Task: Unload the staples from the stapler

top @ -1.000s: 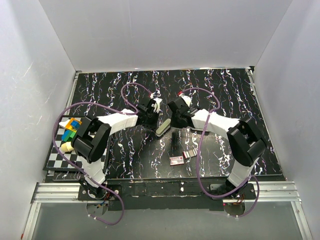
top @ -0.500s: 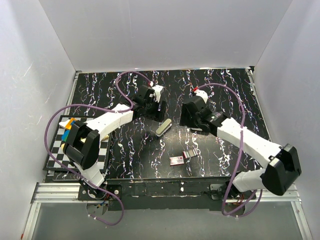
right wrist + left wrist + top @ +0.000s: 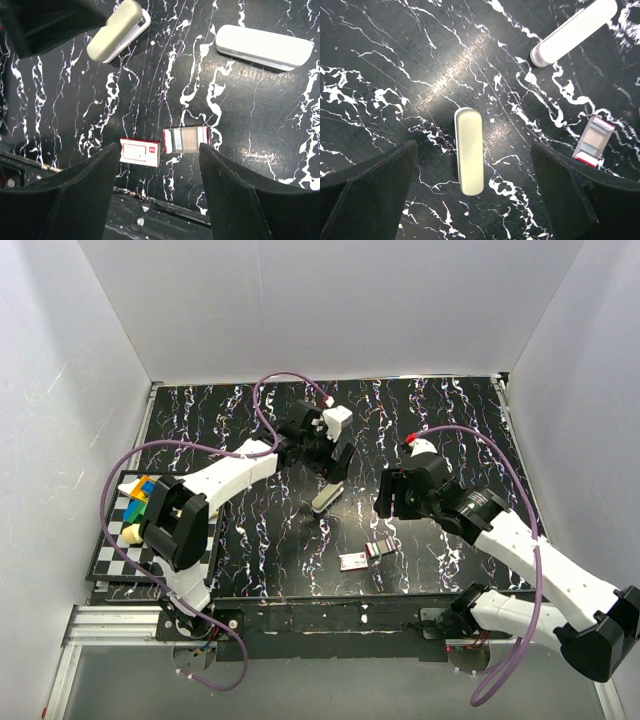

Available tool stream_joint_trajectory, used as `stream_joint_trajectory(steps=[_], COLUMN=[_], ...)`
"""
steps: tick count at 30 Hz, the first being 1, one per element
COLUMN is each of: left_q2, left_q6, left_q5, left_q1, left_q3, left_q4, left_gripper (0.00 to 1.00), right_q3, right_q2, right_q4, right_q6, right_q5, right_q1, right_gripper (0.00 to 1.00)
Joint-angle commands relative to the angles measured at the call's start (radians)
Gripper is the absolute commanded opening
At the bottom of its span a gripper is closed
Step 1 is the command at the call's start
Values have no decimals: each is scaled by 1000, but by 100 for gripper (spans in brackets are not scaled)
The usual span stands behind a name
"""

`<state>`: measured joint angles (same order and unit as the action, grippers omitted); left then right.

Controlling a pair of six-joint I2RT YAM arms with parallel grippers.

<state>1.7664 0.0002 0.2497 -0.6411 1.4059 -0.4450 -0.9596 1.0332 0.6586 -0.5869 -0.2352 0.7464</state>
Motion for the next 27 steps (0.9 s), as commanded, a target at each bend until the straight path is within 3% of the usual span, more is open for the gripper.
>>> stream_joint_trajectory(steps=[1,10,27], left_q2=[50,160,209], left_q6=[93,142,138], left_q5=[22,-7,-130], left_q1=[-18,-28,-69], left_q3=[38,111,91], left_q4=[-17,-47,-54], left_gripper=[98,96,86], right_q3=[4,33,32], right_q2=[-58,-170,-182], right_q4=[51,88,88], right_q6=[39,27,21], right_q5=[69,148,192], right_q1=[-2,-1,8], right_gripper=[73,72,71])
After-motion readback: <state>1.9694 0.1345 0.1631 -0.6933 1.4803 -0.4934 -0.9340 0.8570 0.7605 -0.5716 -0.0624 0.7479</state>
